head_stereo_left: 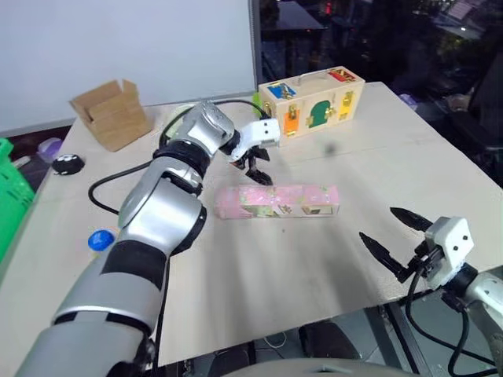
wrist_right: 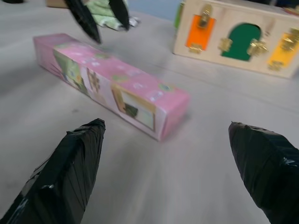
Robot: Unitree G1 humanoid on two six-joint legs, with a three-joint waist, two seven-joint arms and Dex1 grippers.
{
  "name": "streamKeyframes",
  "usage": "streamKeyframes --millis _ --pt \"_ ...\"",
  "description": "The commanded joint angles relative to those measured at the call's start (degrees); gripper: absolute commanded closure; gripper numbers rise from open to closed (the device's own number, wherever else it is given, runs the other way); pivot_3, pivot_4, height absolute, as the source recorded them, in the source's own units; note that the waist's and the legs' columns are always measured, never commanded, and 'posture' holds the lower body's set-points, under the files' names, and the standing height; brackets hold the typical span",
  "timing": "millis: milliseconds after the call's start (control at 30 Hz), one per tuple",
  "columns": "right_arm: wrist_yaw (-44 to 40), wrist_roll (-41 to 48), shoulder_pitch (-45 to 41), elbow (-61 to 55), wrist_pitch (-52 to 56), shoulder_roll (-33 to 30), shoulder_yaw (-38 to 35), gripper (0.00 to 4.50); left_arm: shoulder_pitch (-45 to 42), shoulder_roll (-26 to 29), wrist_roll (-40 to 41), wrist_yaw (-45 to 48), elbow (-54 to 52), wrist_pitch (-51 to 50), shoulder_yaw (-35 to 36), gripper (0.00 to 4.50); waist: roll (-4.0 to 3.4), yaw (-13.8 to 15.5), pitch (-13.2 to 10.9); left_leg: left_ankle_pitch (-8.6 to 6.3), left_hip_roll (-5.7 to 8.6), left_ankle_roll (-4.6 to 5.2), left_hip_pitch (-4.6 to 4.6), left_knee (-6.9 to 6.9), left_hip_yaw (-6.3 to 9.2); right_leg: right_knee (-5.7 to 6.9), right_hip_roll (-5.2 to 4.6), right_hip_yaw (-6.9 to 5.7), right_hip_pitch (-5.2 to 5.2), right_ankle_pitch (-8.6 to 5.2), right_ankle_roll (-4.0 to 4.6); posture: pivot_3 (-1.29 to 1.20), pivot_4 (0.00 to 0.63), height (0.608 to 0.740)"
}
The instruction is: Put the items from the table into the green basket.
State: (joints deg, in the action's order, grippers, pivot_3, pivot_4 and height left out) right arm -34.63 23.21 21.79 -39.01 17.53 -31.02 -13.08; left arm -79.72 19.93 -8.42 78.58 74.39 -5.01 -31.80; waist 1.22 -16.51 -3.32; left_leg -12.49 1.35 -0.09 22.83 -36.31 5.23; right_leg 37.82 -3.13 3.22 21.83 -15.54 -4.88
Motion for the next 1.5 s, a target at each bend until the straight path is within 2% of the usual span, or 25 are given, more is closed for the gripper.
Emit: streamKeyframes --millis 33,167,367,767,1033,1200,1333,1500 --pt "1.05 0.03 0.30 -3.62 -0.56 0.33 -0.25 0.00 -1.36 -0.25 -2.67 2.73 0.39 0.92 1.61 0.33 0.00 -1.77 0.00 0.00 0.00 0.00 -0.05 0.00 -0.01 0.03 -0.01 0.00 -0.03 0.00 -0.01 -0.41 0.000 0.740" --pt "1.08 -0.11 0.52 -4.38 -0.04 -0.20 -0.36 0.00 -0.63 -0.75 -4.45 4.30 0.37 1.13 2.44 0.33 -0.01 -4.48 0.01 0.00 -0.03 0.00 -0.13 -0.01 0.15 0.07 -0.05 -0.04 -0.08 0.03 -0.08 -0.41 0.000 0.740" --pt "-0.43 -0.20 1.27 -4.77 -0.07 -1.86 -0.44 0.00 1.10 -0.99 -7.13 4.95 0.15 1.27 2.95 0.33 -0.01 -6.70 0.02 0.00 -0.02 0.00 -0.15 -0.01 0.45 0.10 -0.16 -0.09 -0.12 0.06 -0.15 -0.41 0.000 0.740" --pt "-0.72 3.87 -2.65 -3.54 4.57 -2.98 -0.60 0.00 1.16 0.91 -8.25 9.03 -0.66 -0.03 5.67 0.33 0.00 -7.10 0.02 0.01 0.14 0.01 -0.13 -0.02 0.54 0.12 -0.45 -0.21 -0.17 0.08 -0.25 -0.40 0.000 0.740" --pt "-5.03 7.94 -10.93 2.47 9.70 -8.58 -1.83 0.00 1.50 2.42 -9.24 12.50 -1.89 -1.68 6.37 0.33 0.00 -7.15 0.02 0.01 0.34 0.02 -0.12 -0.04 0.60 0.14 -0.62 -0.22 -0.23 0.11 -0.38 -0.39 0.000 0.740" --pt "-8.55 8.45 -14.15 5.80 10.89 -11.19 -0.04 0.00 3.56 2.72 -11.41 9.28 -2.74 -0.22 5.41 0.33 0.00 -6.45 0.02 0.01 0.36 0.02 -0.11 -0.04 0.70 0.17 -0.63 -0.31 -0.24 0.10 -0.39 -0.36 0.000 0.740" --pt "-9.90 8.31 -16.62 7.14 11.16 -12.11 1.28 0.00 6.07 2.26 -15.11 0.76 -2.55 2.39 3.43 0.33 0.01 -5.95 0.03 0.02 0.38 0.02 -0.11 -0.07 0.75 0.18 -0.67 -0.36 -0.28 0.11 -0.40 -0.34 0.000 0.740" --pt "-9.78 9.16 -17.04 5.86 12.60 -12.26 0.66 0.00 7.08 1.06 -14.66 3.87 -2.71 1.26 4.20 0.33 0.00 -4.84 0.04 0.02 0.42 0.03 -0.08 -0.15 0.78 0.19 -0.71 -0.39 -0.30 0.13 -0.44 -0.35 0.000 0.740"
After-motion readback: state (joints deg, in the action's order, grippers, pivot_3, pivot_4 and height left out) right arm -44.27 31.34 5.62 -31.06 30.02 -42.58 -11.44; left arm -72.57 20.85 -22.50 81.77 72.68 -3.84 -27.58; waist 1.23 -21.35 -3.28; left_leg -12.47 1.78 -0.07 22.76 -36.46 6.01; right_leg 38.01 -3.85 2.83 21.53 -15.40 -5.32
